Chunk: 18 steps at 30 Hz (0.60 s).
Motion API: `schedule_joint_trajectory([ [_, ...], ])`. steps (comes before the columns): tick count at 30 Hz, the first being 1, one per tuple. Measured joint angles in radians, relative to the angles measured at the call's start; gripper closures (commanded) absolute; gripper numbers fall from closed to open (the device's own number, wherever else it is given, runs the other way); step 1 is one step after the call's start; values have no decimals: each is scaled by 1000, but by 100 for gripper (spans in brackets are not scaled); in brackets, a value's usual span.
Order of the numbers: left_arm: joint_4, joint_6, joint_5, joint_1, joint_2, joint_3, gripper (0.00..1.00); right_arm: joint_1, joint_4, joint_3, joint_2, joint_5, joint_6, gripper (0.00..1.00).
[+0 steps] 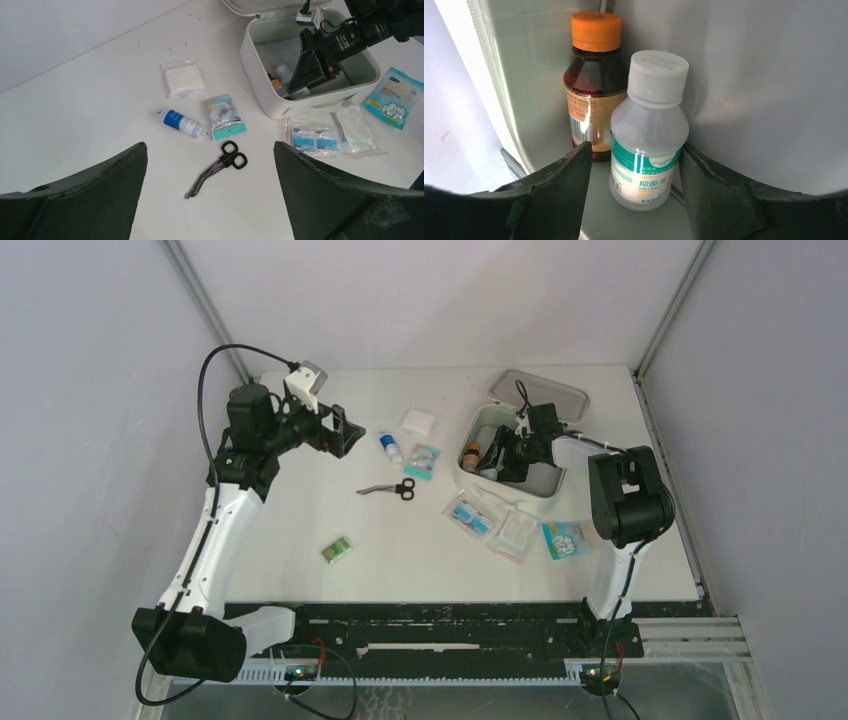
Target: Organize the medicine kit
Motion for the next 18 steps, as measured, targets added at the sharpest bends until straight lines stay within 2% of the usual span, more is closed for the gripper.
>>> schedule_joint_trajectory([
  [12,-1,18,-22,0,2,0,0,5,-60,24,-43,40,-61,3],
  [18,-10,56,-41,0,14,0,0,2,-97,45,-130,80,-116,0],
])
